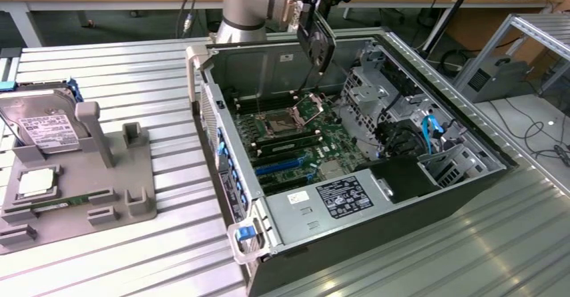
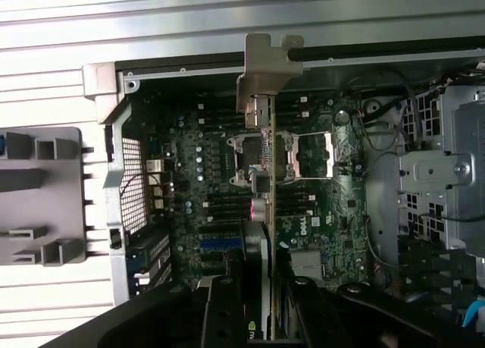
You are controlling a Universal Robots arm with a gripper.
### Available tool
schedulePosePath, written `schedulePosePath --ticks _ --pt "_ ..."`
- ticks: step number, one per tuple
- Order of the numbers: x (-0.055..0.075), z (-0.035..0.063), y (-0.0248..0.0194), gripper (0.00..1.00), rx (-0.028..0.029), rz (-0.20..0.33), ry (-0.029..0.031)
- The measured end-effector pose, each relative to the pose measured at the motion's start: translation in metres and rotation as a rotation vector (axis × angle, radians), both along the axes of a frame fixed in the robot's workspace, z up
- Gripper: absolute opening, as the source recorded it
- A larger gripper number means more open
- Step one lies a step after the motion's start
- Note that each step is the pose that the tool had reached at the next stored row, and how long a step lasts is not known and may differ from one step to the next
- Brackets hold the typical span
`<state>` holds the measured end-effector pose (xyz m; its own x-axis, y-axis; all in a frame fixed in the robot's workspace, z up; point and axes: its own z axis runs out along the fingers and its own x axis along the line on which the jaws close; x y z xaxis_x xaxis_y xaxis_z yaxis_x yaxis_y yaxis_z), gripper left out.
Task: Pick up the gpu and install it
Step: 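Pick up the gpu and move the gpu toward the slot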
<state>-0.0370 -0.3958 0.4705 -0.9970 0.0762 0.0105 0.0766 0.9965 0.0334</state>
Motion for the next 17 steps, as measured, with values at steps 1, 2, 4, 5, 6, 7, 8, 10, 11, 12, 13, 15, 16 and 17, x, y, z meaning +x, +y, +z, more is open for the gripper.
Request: schedulePosePath --ticks 1,2,4,5,6,7,8,10,11,12,13,15,16,17 --pt "0.003 -0.0011 -0.0003 0.27 -0.0010 0.000 -0.0001" --pt "0.005 -0.0021 -0.0005 0.27 -0.0024 0.000 -0.0001" --pt "0.010 -0.0052 -0.0021 0.27 -0.0063 0.000 0.0000" --pt "0.012 -0.0062 -0.0026 0.27 -0.0075 0.000 0.0000" --pt "0.014 -0.0072 -0.0032 0.27 -0.0088 0.000 0.0000" --pt "0.018 -0.0087 -0.0038 0.27 -0.0104 0.000 0.0000" --pt "0.021 -0.0096 -0.0042 0.27 -0.0117 0.000 0.0000" --pt "0.027 -0.0116 -0.0048 0.27 -0.0145 0.000 0.0000" --pt "0.028 -0.0121 -0.0050 0.27 -0.0151 0.000 0.0000" --pt "0.030 -0.0126 -0.0052 0.27 -0.0158 0.000 -0.0001" --pt "0.032 -0.0133 -0.0055 0.27 -0.0169 0.000 0.0000" --pt "0.037 -0.0147 -0.0060 0.27 -0.0186 0.000 0.0000" --pt "0.040 -0.0158 -0.0064 0.27 -0.0204 0.000 0.0000" --pt "0.042 -0.0180 -0.0073 0.27 -0.0222 0.000 -0.0001"
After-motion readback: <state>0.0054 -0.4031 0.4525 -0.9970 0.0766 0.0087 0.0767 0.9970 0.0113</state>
